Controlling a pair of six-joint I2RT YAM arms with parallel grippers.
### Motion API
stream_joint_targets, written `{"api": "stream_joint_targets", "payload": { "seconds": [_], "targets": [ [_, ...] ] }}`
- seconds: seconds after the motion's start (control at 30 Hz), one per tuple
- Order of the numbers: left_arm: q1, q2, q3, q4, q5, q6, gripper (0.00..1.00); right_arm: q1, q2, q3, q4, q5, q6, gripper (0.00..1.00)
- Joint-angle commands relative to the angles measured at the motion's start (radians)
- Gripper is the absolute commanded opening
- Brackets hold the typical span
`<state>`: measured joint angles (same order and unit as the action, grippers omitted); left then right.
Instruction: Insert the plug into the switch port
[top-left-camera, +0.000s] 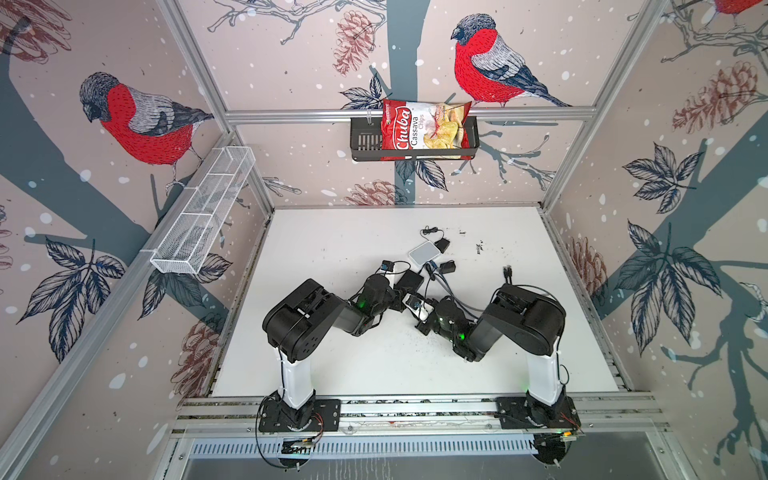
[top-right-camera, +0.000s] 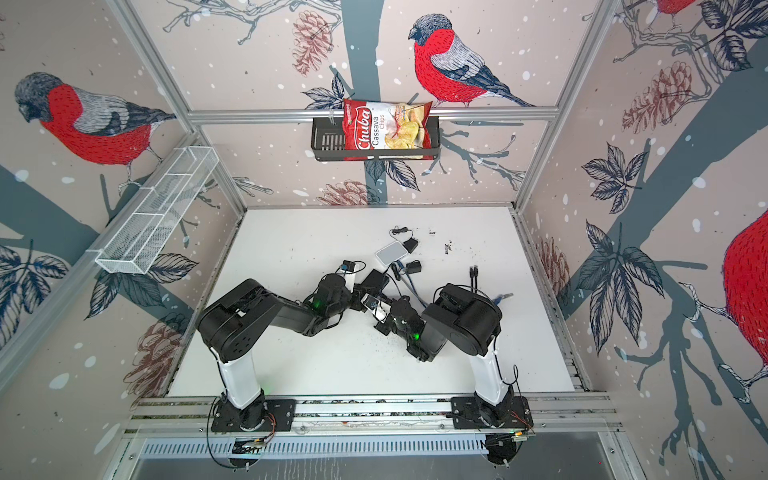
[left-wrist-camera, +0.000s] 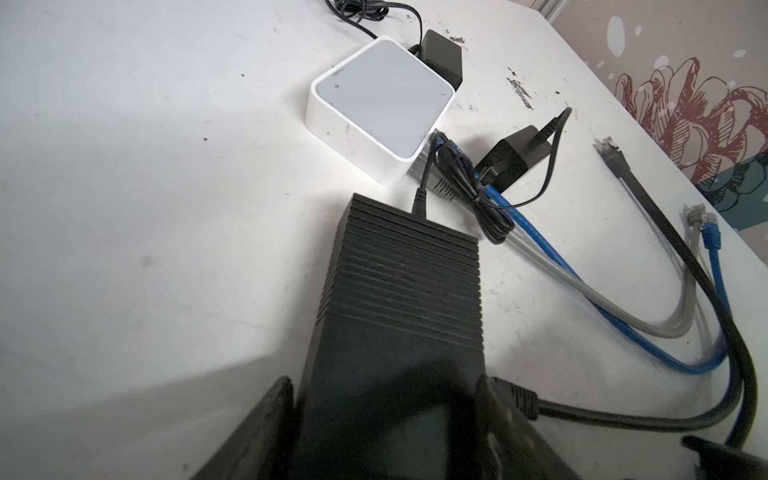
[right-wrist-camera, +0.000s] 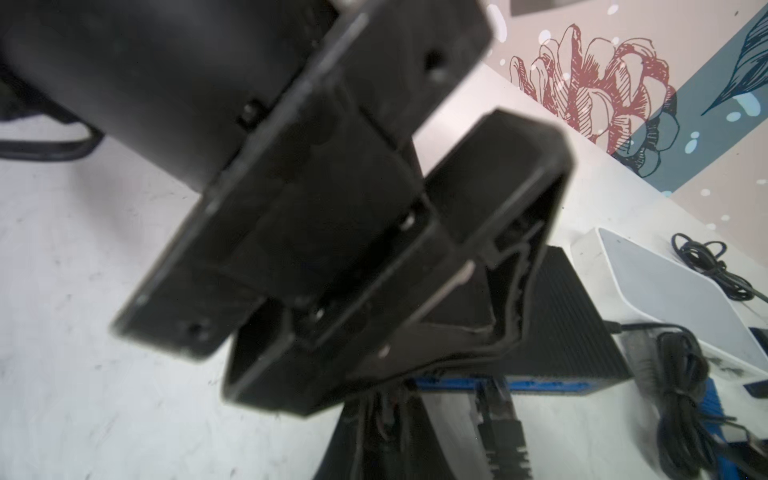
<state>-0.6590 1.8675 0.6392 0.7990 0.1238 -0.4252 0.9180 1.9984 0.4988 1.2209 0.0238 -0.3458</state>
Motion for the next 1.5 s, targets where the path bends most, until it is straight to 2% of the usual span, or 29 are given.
{"api": "stream_joint_targets", "payload": {
  "seconds": [0.0,0.07,0.13,0.3,0.57,0.93,1.13,1.47],
  "targets": [
    [-0.051,0.01,0.01,-0.017,0.617,-0.046,0.67,0.016,-0.007,0.014,0.191,-0.28,-0.067,0.03],
    [-0.051,0.02,0.017,-0.028,0.603,-0.049,0.67,0.018,-0.013,0.012,0.174,-0.266,-0.06,0.05],
    [-0.05,0.025,0.021,-0.043,0.588,-0.053,0.66,0.018,-0.022,0.007,0.152,-0.245,-0.055,0.13],
    [-0.036,0.014,0.033,-0.127,0.493,-0.038,0.66,0.013,-0.05,-0.021,0.111,-0.215,-0.05,0.22],
    [-0.024,-0.02,0.039,-0.242,0.329,-0.028,0.65,0.006,-0.092,-0.053,0.045,-0.16,-0.041,0.32],
    [-0.022,-0.027,0.043,-0.277,0.261,-0.034,0.65,-0.028,-0.156,-0.147,0.059,-0.132,-0.036,0.38],
    [-0.022,-0.024,0.047,-0.282,0.257,-0.034,0.65,-0.041,-0.177,-0.176,0.071,-0.165,-0.028,0.41],
    [-0.02,-0.014,0.061,-0.31,0.219,-0.041,0.64,-0.043,-0.267,-0.207,-0.061,-0.202,-0.03,0.42]
  ]
}}
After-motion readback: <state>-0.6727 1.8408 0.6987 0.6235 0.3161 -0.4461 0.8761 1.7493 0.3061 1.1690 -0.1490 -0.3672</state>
